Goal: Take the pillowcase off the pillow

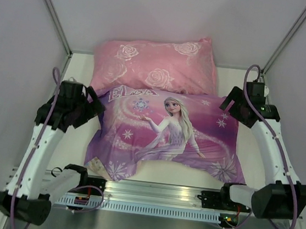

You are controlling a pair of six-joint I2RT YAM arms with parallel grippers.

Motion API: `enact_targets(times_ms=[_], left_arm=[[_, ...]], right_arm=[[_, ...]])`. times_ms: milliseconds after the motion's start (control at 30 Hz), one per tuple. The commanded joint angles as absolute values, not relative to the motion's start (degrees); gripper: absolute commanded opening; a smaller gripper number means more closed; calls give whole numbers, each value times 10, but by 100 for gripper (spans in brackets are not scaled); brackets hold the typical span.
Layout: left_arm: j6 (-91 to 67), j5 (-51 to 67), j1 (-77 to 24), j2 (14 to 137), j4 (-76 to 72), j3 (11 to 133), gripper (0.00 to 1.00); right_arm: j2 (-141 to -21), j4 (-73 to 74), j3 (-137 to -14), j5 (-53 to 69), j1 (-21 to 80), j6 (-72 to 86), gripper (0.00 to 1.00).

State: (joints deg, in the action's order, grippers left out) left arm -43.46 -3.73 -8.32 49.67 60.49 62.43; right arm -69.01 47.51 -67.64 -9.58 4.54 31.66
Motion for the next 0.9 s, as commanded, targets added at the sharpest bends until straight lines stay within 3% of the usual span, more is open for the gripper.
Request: enact_targets(times_ms=[0,500,767,867], left_arm=[[-400,-80,-80,575,557,688,100],[-404,-6,-62,905,434,797,100],[-406,96,-62,991,367,802,100],[-403,123,-62,987,311,756,89]], right_arm=[[-741,462,-741,-99,13,303,98],[-963,427,-847,69,-134,266,98],[-984,313,-745,185,-121,308,98],[-998,302,-734,186,-107,302,96]])
